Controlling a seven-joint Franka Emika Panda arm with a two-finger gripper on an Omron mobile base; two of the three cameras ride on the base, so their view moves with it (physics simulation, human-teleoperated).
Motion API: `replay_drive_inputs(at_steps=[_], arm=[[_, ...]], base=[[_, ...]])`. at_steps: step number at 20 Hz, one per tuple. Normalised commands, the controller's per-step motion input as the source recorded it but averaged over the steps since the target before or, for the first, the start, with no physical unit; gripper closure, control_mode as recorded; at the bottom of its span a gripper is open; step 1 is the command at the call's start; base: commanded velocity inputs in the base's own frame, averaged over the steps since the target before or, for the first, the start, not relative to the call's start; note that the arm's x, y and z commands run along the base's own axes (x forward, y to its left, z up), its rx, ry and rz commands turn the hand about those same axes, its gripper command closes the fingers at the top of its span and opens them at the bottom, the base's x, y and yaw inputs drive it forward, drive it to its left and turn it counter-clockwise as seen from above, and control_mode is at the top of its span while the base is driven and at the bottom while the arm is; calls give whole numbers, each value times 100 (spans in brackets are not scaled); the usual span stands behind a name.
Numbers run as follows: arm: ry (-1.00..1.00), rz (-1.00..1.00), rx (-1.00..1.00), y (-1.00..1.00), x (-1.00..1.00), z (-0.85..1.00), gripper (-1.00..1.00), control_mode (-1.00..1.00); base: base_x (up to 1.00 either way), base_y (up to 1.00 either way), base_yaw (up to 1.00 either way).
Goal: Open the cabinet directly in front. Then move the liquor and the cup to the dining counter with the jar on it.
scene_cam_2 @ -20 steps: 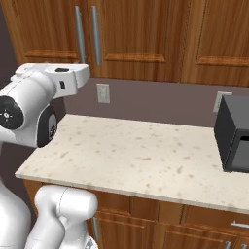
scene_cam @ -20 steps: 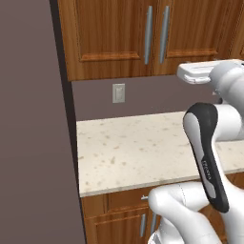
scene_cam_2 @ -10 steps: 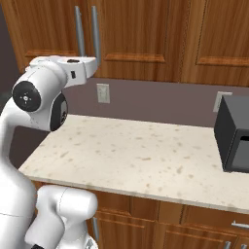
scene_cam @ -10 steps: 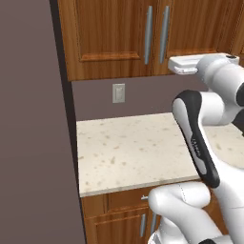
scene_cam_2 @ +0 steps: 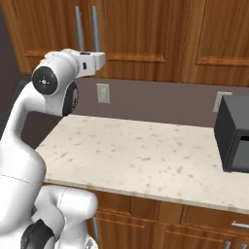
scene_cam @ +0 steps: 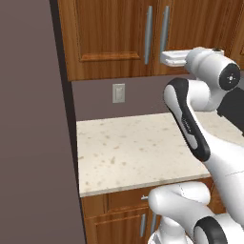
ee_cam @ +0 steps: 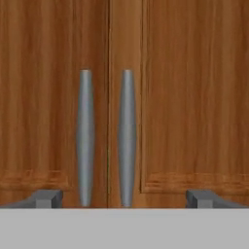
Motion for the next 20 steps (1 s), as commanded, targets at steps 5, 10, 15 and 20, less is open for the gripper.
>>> replay_drive_inputs(at_steps=[5, 10, 15, 20], arm=[[9, 0, 0, -1, 56, 0, -100, -100], [6, 0, 0, 0, 64, 0, -100, -100], [2, 0, 0, -5, 77, -5, -100, -100], [0, 0, -1, -1, 86, -25, -100, -100]], base=[[0, 0, 0], [0, 0, 0], [0, 0, 0], [0, 0, 0]])
